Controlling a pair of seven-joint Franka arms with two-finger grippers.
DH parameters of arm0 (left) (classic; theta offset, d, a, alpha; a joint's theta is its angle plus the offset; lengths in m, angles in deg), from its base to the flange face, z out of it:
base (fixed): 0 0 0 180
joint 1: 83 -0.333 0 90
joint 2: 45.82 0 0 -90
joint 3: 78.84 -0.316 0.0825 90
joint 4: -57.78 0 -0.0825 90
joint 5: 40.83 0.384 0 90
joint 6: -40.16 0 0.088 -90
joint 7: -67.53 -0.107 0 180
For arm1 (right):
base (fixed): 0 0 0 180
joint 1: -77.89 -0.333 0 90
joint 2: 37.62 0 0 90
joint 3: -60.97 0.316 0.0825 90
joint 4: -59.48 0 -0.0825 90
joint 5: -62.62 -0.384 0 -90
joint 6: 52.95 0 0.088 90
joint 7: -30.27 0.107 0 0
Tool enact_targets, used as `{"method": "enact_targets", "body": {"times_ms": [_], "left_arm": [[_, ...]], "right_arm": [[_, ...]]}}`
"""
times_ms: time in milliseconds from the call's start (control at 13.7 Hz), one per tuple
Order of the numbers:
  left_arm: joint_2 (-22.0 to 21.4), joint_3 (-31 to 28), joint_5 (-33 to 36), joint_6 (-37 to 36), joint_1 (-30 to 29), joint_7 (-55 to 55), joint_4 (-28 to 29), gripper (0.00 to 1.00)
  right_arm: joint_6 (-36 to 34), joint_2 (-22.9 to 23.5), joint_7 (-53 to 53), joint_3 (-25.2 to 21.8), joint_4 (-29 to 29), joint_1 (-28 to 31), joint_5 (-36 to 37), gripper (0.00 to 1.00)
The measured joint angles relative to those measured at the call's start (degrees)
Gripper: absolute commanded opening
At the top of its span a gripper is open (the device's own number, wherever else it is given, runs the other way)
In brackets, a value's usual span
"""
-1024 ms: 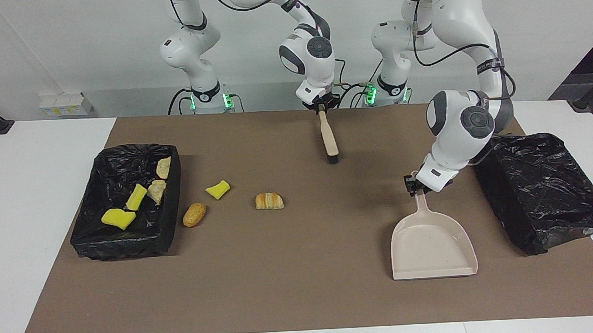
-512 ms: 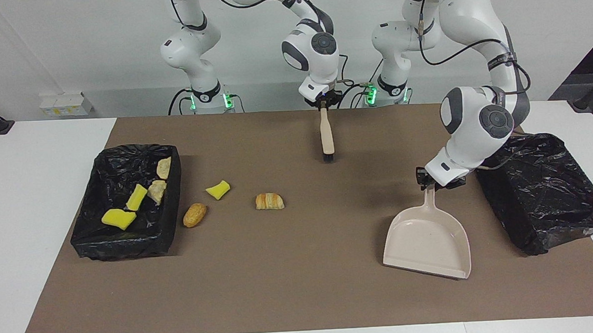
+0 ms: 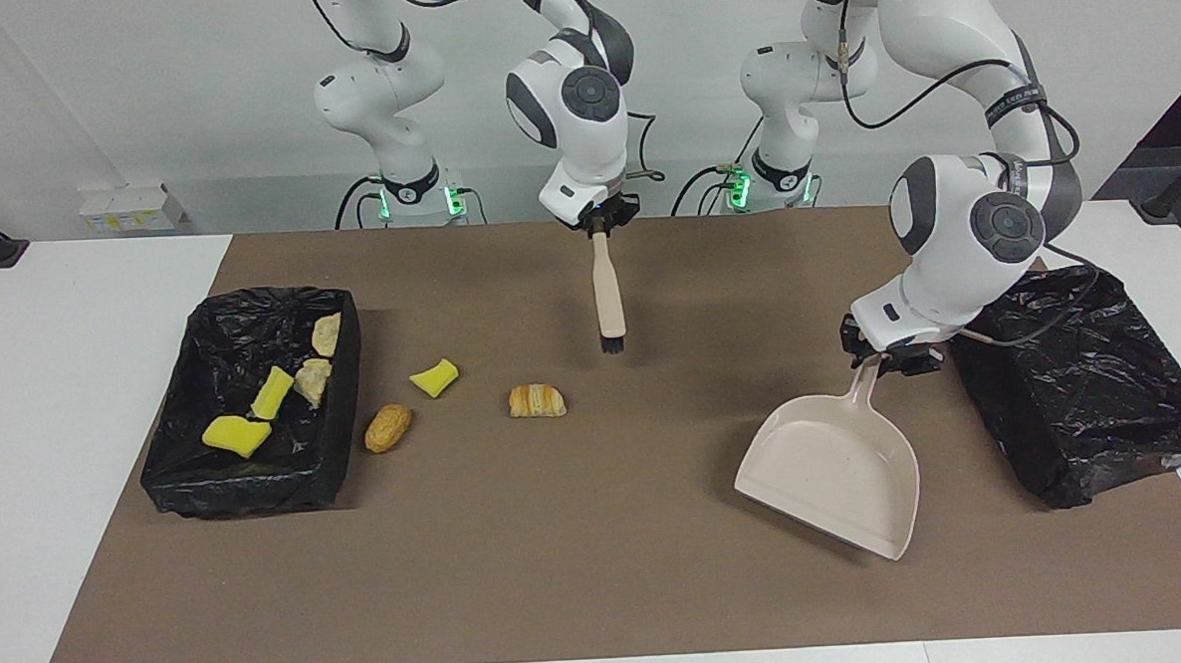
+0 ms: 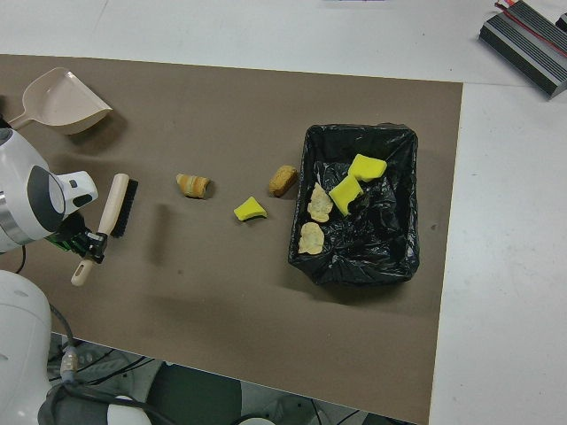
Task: Sweep and dump trash in bin
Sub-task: 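Lower the dustpan with the left gripper while the right brush reaches the pieces, then sweep the sponge pieces toward the dustpan with the right gripper's brush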
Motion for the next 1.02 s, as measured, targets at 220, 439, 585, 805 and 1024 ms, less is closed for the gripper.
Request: {"method": "enact_targets", "body": {"times_ms": [220,439,585,805,1024], "left_arm": [[0.35,0.95,0.1,-0.96,4.71,-3.67,-0.01,0.0],[0.25,1.06,0.75,-3.52,9.03,-8.2,-0.02,0.0],[0.09,1.11,1.07,-4.29,10.62,-10.57,0.01,0.0],[0.1,1.17,1.4,-4.35,11.34,-12.55,0.63,0.0],[0.1,1.18,1.41,-4.35,11.79,-14.38,1.28,0.0]], "right_arm": [[-6.21,-0.49,-4.38,-0.09,3.67,5.53,6.19,0.0],[-8.88,-0.33,-8.48,-0.18,4.48,10.73,14.34,0.0],[-9.95,0.17,-9.08,-0.2,4.31,14.21,18.04,0.0],[-10.59,0.38,-9.27,-0.21,1.72,20.22,19.1,0.0],[-11.18,-0.18,-9.28,-0.21,-0.83,23.0,21.19,0.0]]}}
